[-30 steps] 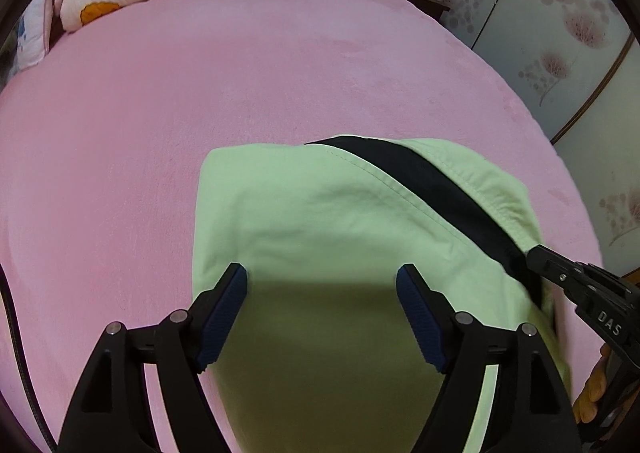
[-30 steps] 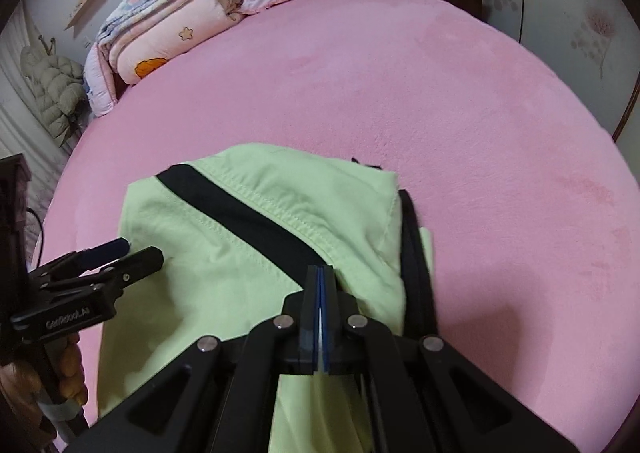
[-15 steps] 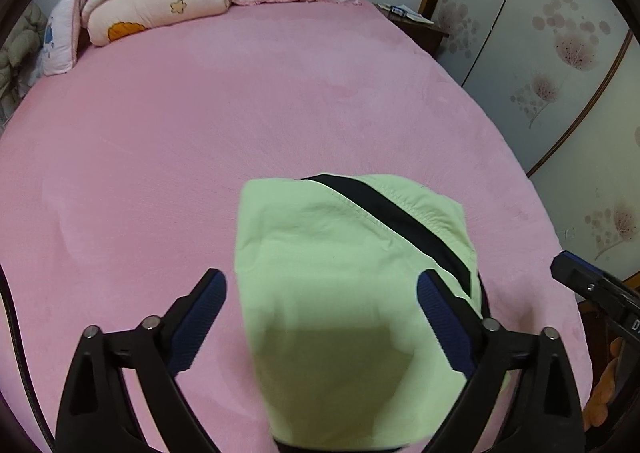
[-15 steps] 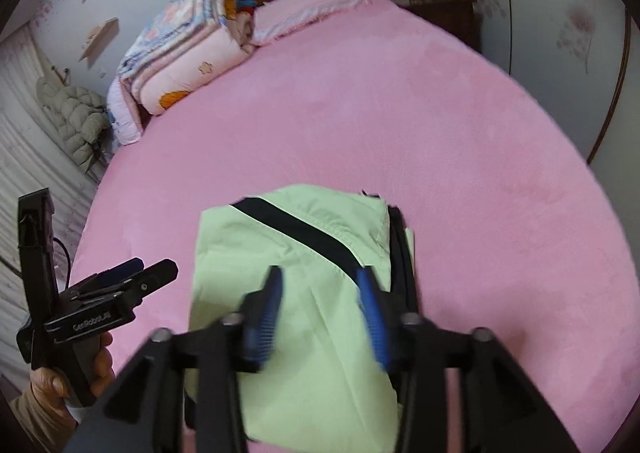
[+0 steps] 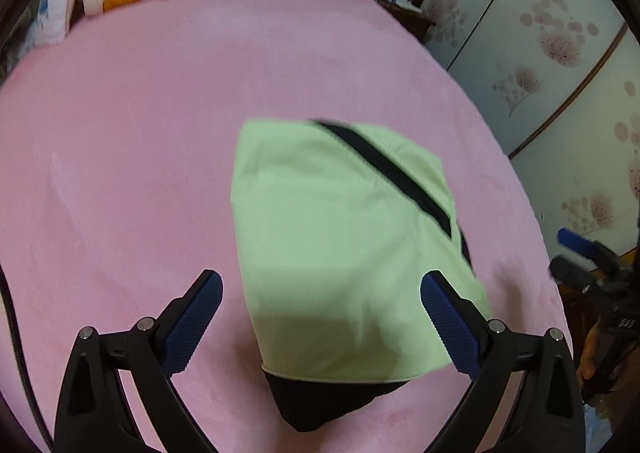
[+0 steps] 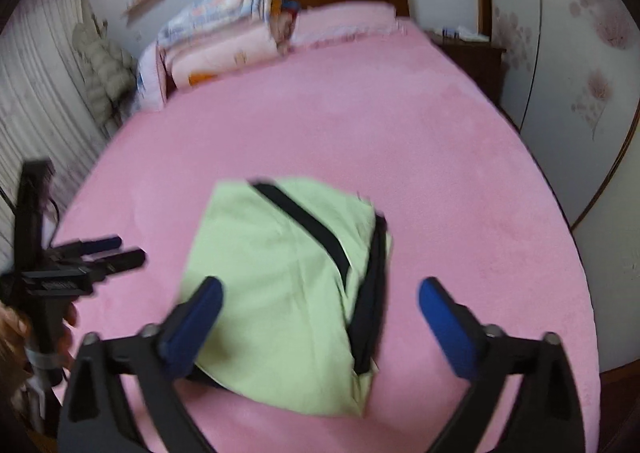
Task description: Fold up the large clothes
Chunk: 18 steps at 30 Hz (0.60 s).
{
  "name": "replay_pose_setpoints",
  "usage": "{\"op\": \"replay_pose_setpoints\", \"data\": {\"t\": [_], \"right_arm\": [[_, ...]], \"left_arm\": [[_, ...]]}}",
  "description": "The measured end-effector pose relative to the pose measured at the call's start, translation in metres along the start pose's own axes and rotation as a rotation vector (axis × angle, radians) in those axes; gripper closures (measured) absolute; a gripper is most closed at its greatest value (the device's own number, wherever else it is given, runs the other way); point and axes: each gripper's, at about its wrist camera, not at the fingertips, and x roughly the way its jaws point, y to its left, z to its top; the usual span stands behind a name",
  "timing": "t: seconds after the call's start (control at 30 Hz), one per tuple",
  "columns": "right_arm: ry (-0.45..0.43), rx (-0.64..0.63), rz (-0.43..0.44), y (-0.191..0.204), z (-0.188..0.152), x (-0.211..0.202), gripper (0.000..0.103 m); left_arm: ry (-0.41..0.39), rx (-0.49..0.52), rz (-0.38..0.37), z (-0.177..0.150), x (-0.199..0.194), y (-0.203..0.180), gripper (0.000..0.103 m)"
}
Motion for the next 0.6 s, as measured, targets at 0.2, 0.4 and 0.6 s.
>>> {"op": "replay_pose_setpoints", "data": {"t": [0.2,0.4,0.6], "right_arm": [[0.102,0.081,0.135,-0.030,-0.027,0.060,0.008],[0.215,0.221,0.279,-0.061,-0.042,0.125,0.019],[0.264,0.270,0.346,-0.081,-0.047,0.164,0.019]], "left_arm": [[0.114,-0.071,0.021,-0.017,0.067,0.020,0.004],[0.183,-0.160,-0.115,-0.030,0.119,0.041,0.005],[0.198,-0.219,-0.240,-0.030,0.150,0.057,0.000]]}}
